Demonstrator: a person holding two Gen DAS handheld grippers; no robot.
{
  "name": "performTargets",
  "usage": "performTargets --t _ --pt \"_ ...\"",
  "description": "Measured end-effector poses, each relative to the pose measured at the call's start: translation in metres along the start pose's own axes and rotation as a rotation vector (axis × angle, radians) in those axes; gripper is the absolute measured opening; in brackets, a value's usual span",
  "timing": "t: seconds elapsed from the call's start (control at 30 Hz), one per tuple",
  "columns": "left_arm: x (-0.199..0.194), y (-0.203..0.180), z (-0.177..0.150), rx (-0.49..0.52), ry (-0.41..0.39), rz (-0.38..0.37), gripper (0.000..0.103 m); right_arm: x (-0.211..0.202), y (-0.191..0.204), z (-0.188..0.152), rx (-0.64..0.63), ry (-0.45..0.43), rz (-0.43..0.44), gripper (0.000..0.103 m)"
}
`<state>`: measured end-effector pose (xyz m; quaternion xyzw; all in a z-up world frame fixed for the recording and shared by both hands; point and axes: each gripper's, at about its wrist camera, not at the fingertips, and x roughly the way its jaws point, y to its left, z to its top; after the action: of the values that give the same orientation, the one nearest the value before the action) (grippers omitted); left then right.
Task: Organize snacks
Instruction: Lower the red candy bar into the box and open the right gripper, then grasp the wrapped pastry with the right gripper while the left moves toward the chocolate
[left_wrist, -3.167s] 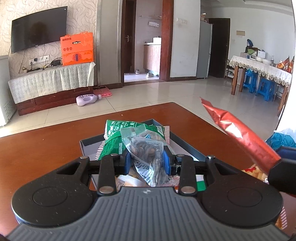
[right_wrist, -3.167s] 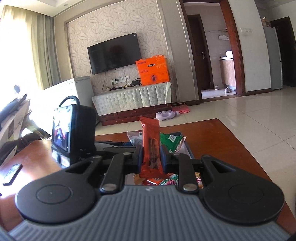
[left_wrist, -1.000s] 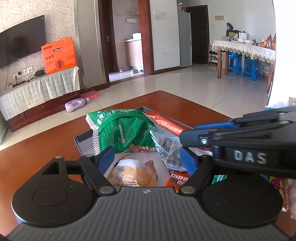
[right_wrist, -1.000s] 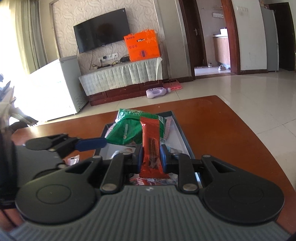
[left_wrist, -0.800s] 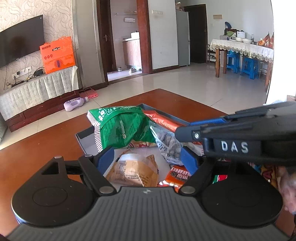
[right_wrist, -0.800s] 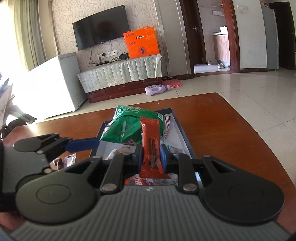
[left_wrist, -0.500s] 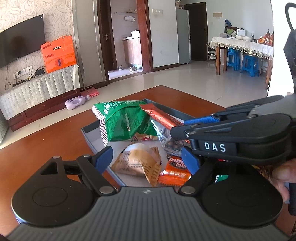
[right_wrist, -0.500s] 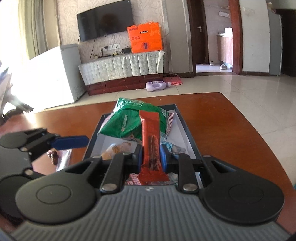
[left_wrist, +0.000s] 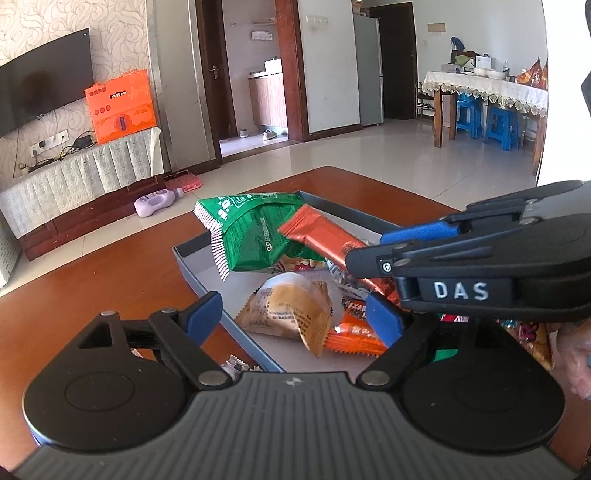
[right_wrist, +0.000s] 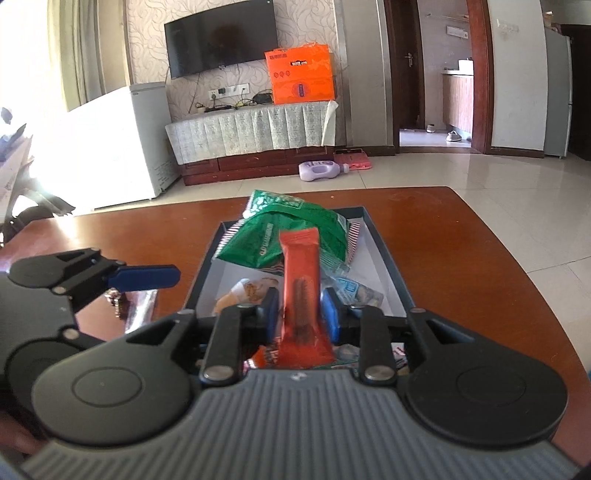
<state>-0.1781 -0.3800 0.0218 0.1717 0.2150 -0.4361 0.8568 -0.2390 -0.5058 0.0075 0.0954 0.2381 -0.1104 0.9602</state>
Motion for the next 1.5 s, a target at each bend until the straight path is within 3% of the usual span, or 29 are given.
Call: performTargets --t 0.07,0.5,0.77,1.5 --pt "-0.001 0.000 -0.001 0.003 0.002 -0.001 0.088 -0.004 0.000 -0.001 0.005 -0.007 0.002 0.040" --pt "-0.009 0.001 -0.008 0.005 0.012 -0.005 0.090 -0.016 -0.021 -0.002 0.188 -0.009 0.075 0.041" --pt "-0.022 0.003 -0.008 -0.009 -0.005 0.003 0.090 -0.037 -0.024 -0.003 0.260 -0.102 0.100 0.042" --pt "-0.065 0.029 -0.026 -0.045 -0.013 0.079 0.090 -0.056 0.028 -0.014 0.118 -0.066 0.167 0.042"
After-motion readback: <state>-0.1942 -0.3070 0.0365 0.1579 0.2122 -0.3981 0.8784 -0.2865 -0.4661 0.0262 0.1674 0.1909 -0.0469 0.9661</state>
